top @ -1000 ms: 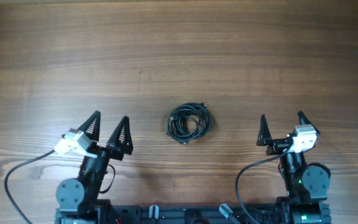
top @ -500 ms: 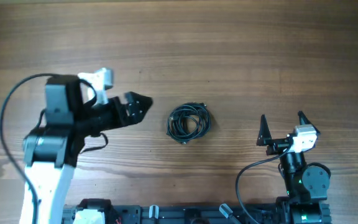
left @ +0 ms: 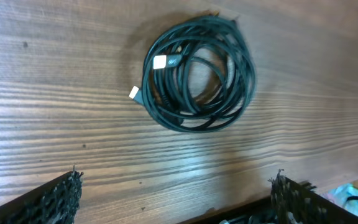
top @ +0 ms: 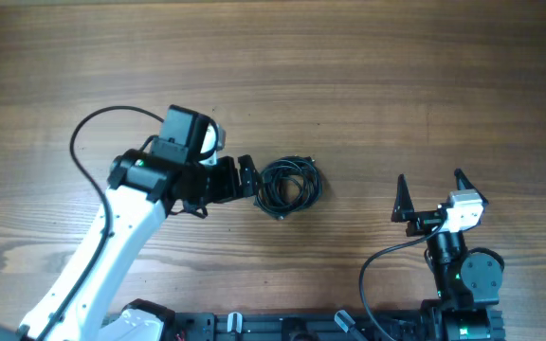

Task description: Untangle cables

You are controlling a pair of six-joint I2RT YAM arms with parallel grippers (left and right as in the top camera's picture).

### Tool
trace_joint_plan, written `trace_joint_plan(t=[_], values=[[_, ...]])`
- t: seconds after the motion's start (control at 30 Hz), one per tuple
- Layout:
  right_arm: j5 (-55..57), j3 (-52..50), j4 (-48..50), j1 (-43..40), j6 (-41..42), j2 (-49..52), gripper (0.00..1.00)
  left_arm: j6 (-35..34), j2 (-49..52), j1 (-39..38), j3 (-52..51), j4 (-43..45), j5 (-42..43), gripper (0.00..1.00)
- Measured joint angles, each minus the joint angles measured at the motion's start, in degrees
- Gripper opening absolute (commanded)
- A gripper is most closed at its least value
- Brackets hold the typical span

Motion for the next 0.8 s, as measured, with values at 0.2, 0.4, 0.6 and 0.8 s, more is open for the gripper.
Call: trace_joint_plan(t=[0.2, 0.4, 0.6, 0.8], values=[[-0.02, 0.00, 0.00, 0.00, 0.00, 0.00, 1.00, -2.23, 13.86, -3.19, 0.00, 0.00, -3.78, 0.83], [-0.02, 0.00, 0.00, 0.00, 0.00, 0.00, 1.00, -3.08, 24.24, -3.19, -0.02, 5.81, -7.50, 0.69], [-0.02, 0.00, 0.00, 0.00, 0.00, 0.00, 1.00, -3.21, 26.69, -3.19, 0.00, 11.96, -5.97, 0.53], [-0.02, 0.00, -0.02, 0.00, -0.02, 0.00, 1.00, -3.08, 29.00, -3.19, 0.04, 14.49, -6.01, 0.05]])
